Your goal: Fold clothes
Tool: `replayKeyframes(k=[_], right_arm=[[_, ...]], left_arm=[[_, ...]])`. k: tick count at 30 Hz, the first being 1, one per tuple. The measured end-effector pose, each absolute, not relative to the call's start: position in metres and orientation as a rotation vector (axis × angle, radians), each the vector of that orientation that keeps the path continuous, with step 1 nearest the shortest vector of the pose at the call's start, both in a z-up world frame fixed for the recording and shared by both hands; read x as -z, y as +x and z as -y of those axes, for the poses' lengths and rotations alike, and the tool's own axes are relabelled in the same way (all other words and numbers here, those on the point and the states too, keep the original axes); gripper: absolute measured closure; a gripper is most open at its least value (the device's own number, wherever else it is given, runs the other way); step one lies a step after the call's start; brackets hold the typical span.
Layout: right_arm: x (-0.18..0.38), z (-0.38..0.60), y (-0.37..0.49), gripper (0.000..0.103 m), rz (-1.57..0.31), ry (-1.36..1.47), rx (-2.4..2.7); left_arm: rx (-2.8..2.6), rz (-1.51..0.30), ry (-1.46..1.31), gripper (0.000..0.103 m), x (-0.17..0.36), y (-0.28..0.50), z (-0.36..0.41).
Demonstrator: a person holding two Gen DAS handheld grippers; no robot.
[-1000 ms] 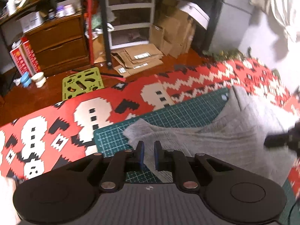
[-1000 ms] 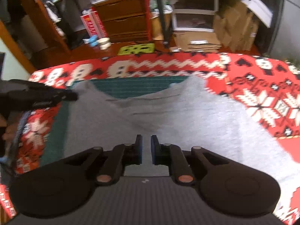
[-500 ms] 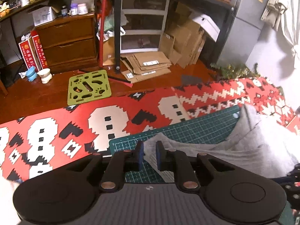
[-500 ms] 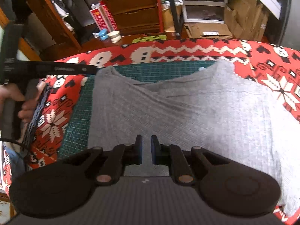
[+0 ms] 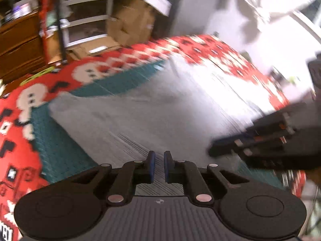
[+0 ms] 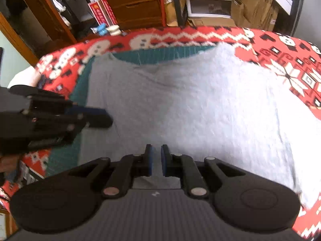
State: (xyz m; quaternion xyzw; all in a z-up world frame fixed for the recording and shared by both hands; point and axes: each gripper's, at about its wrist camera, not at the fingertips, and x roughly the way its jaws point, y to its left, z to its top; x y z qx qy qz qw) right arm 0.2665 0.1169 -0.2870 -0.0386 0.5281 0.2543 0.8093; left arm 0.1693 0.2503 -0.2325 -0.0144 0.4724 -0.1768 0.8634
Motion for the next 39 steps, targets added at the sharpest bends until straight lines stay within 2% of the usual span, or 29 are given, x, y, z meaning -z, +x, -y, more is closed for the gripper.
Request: replayKeyframes(k=[7,14,17,24,26,27,39], right_arm=[[0.284,-0.087,0.26,0.091,-1.11,-0.033,-0.483],[0.28,-0.074,0.31,0.091,-0.996,0.009,-0.463],[0.282,-0.071,0.334,0.083,-0.968,-0.01,-0.503],[0.293,-0.073,0.36,0.079,-0.942,-0.084,-0.68],[0.293,-0.074,0.36,0.084,-0.937,-0.083,-0.718],[0.293,-0.073,0.359,0.103,-0.938,-0.075,-0.718],[0.3,-0.066,0.348,0.1,-0.927,0.003,-0.512]], left_arm=[[0.411,-0.987,0.037,0.094,0.239,0.143,-0.223],[0.273,-0.965,-0.025,0.094,0.234,0.154,-0.23],[0.205,-0.963,-0.043,0.094,0.231,0.161,-0.237],[0.132,-0.963,-0.054,0.094,0.233,0.174,-0.242],[0.129,-0.96,-0.046,0.094,0.234,0.176,-0.239],[0.127,-0.958,-0.042,0.094,0.235,0.177,-0.238],[0.135,-0.91,-0.06,0.094,0.241,0.171,-0.239]])
